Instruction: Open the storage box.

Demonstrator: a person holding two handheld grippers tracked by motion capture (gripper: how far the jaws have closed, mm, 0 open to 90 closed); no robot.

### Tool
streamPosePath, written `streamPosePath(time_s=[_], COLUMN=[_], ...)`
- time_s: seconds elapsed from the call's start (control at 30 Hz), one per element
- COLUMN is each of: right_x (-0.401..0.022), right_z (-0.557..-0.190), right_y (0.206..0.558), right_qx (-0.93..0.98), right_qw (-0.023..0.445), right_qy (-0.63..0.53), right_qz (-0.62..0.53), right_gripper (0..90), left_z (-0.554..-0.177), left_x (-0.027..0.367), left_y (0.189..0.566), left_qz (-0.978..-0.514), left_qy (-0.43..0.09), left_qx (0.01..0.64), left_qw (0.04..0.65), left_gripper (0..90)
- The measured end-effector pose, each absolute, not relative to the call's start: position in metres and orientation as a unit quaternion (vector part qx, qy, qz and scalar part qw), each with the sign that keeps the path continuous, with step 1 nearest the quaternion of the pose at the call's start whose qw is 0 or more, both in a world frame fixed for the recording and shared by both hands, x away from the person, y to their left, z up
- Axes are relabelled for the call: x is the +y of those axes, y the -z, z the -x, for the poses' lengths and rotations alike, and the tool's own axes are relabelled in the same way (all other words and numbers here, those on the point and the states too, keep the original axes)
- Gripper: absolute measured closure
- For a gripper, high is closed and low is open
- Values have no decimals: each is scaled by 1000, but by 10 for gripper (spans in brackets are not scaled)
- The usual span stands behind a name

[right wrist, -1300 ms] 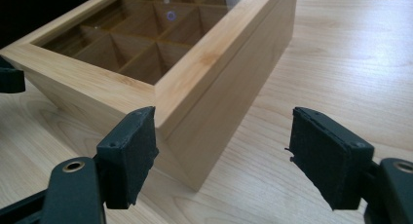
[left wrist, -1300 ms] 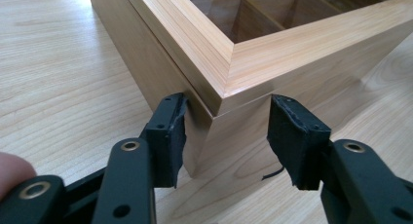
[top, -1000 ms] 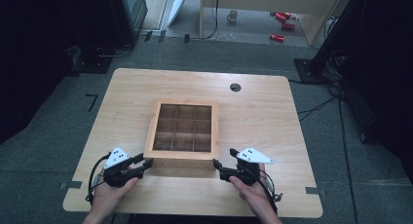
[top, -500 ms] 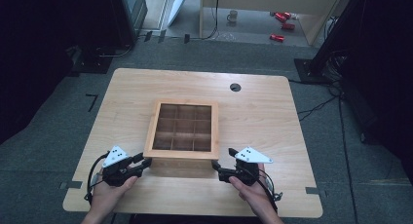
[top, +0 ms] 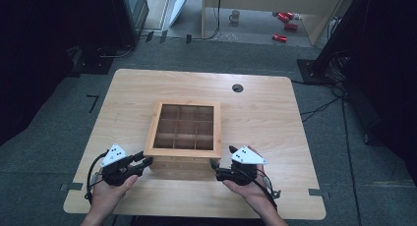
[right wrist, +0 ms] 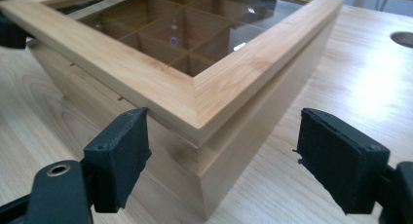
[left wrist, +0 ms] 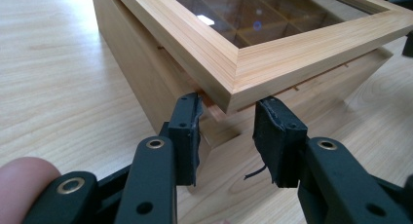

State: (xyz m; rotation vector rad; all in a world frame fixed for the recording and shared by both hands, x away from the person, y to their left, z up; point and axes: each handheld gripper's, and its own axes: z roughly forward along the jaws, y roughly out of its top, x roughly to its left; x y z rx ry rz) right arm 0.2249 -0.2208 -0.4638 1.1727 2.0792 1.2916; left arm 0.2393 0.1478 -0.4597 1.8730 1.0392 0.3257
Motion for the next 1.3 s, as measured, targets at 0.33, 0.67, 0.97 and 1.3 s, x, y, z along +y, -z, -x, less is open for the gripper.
streamPosePath(time_s=[0.33, 0.67, 0.97, 1.3], right_x=[-218, -207, -207, -213], right_z=[-229, -237, -242, -255], right_y=[466, 465, 454, 425], right_qx=[750, 758, 748, 729], right_qw=[256, 326, 341, 340], right_qy=[-459, -442, -463, -499], right_qz=[-402, -353, -332, -320], right_gripper=[295, 302, 320, 397], left_z=[-241, -243, -243, -242], left_x=[146, 147, 153, 168], left_y=[454, 451, 444, 452], left_qz=[-760, -753, -737, -749], left_qy=[-137, -138, -142, -182], left_qx=[419, 419, 415, 427], left_qw=[477, 489, 515, 472], left_gripper=[624, 584, 411, 191])
